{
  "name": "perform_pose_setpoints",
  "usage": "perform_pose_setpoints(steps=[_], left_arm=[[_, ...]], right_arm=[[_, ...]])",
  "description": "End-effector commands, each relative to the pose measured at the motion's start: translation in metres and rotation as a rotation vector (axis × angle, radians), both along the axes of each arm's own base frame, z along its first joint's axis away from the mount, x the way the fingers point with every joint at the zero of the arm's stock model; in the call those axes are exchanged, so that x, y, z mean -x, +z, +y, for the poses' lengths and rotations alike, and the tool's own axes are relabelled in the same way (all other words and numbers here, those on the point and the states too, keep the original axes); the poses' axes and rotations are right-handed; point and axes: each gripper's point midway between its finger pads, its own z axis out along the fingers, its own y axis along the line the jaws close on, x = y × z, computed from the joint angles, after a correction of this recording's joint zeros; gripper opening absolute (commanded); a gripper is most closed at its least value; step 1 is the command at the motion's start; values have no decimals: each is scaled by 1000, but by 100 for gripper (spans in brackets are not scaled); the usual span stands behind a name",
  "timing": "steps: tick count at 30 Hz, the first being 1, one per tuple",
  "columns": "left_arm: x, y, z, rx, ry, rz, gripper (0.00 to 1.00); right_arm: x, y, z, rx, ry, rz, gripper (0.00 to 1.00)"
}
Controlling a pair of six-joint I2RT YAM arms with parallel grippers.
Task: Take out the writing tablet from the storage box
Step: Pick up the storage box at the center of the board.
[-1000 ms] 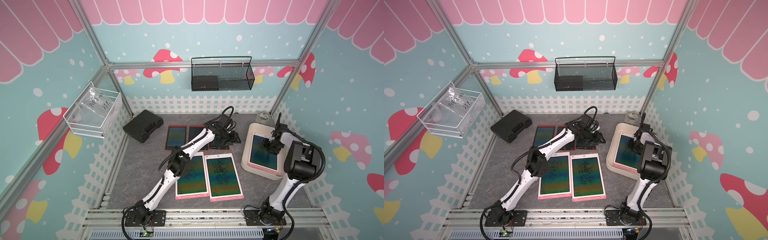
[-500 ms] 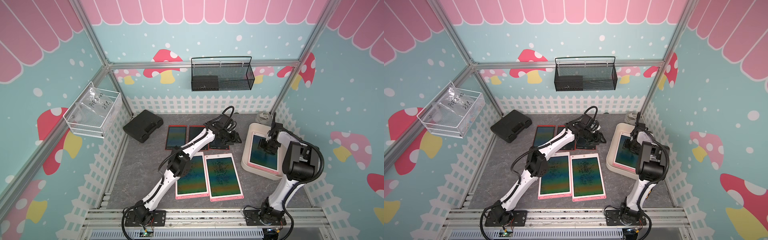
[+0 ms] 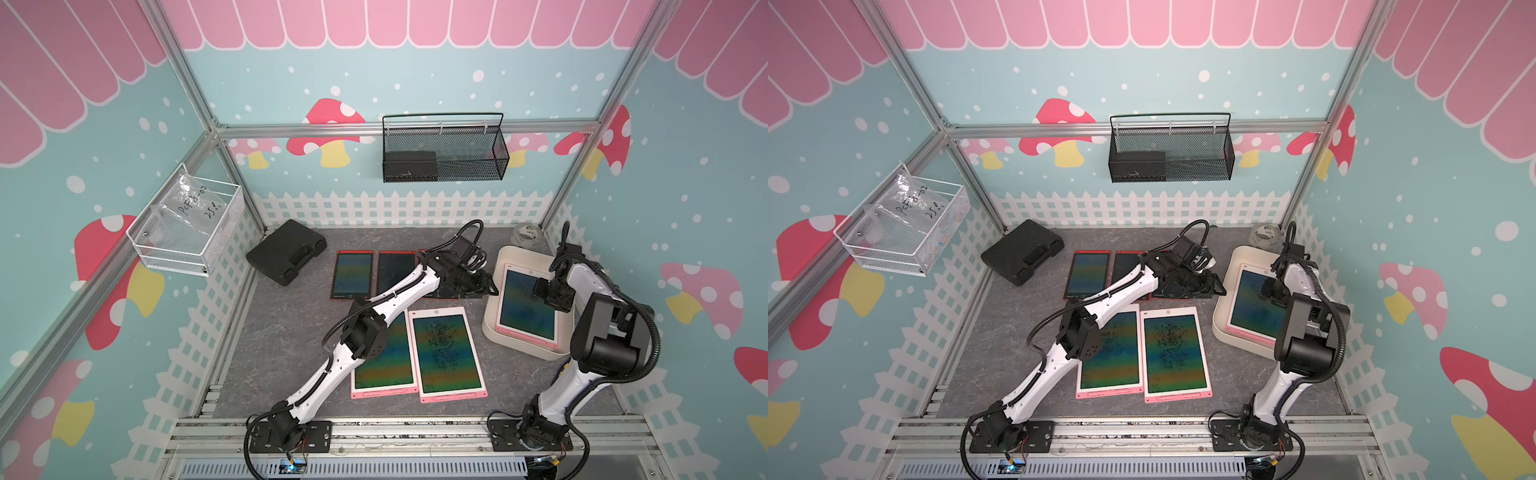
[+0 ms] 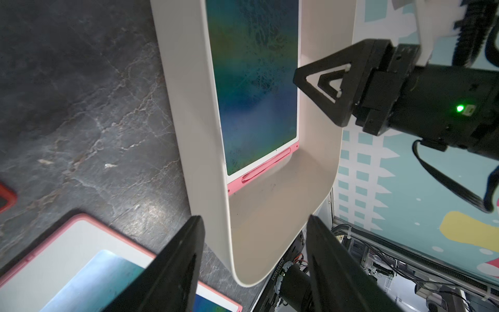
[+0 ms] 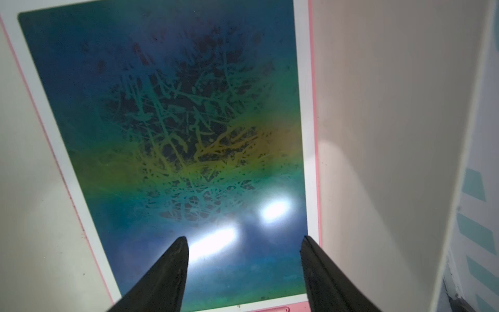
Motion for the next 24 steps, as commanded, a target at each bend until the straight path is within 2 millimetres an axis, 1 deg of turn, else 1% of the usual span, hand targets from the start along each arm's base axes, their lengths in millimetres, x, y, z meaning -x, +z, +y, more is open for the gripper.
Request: perform_pose_setpoints(steps=[1, 4, 7, 12, 16, 17, 22, 24], left_arm=[[4, -20, -8, -7, -11, 20, 62], [11, -36, -8, -37, -23, 39, 62], [13, -48, -5, -84, -17, 30, 61], [16, -63, 6, -158, -1, 45, 54], [21, -72, 12, -196, 6, 84, 45], [21, -74, 14, -211, 15, 96, 44], [18, -82, 26, -246, 62, 164, 34], [17, -85, 32, -259, 80, 193, 32]], right_arm=[[16, 5, -7, 18, -25, 34, 68], [15, 8, -2, -13, -17, 12, 68], [17, 12, -1, -11, -15, -1, 67], [19, 14, 2, -18, -9, -11, 67], [19, 16, 2, -14, -8, -17, 67], [19, 16, 2, -14, -8, -17, 67], [21, 16, -1, 5, -15, -8, 67], [21, 16, -1, 3, -13, -14, 67]])
